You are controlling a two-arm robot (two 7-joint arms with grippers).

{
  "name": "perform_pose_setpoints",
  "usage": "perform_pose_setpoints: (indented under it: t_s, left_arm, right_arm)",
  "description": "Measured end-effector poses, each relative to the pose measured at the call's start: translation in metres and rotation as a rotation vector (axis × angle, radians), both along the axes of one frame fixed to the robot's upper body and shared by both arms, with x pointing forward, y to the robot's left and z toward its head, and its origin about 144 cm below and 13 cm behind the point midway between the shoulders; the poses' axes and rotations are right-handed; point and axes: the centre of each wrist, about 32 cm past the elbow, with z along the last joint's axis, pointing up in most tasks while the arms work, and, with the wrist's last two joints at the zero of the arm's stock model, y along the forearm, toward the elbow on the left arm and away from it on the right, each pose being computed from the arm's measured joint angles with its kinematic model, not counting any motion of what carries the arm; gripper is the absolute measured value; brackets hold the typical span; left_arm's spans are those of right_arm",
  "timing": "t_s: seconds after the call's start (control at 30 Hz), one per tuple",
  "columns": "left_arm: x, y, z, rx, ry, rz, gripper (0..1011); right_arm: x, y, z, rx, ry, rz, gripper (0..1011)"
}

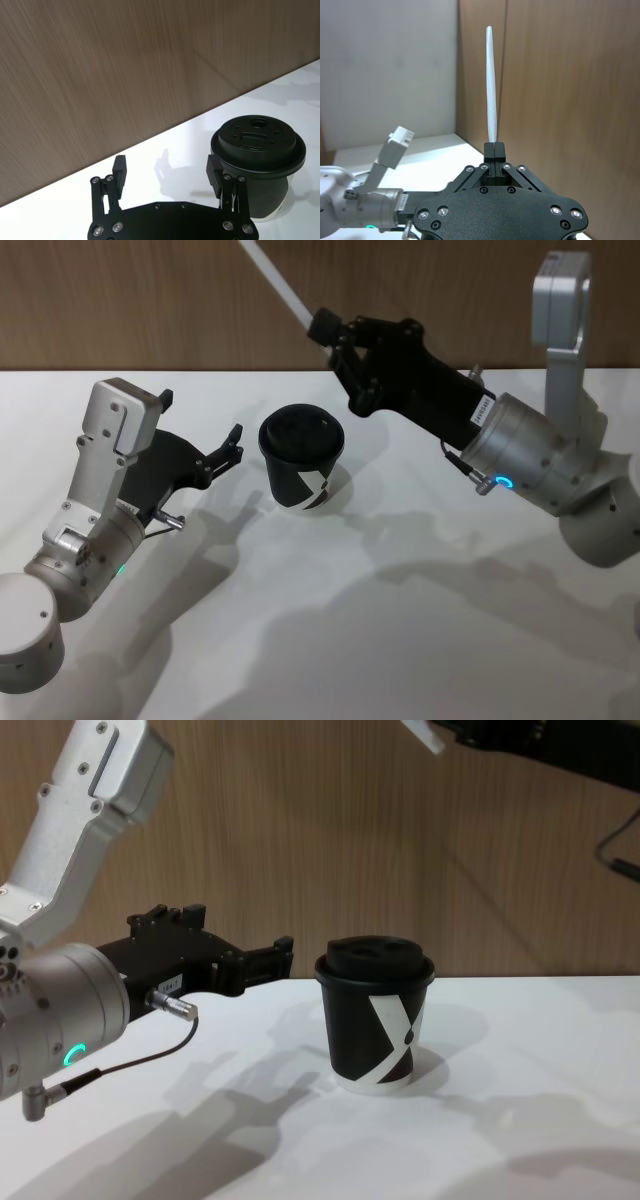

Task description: Pick up the straw with one hand, pass it to the other hand, and insert it into the cup.

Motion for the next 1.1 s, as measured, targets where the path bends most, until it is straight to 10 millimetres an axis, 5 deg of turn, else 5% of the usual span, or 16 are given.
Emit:
perform_pose_setpoints:
  t_s: [1.1]
  left_arm:
    - [0.0, 0.0, 0.001, -0.004, 0.0, -0.001, 1003]
  right_arm:
    - [0.033, -0.013, -0.004, 0.029, 0.063, -0.01, 0]
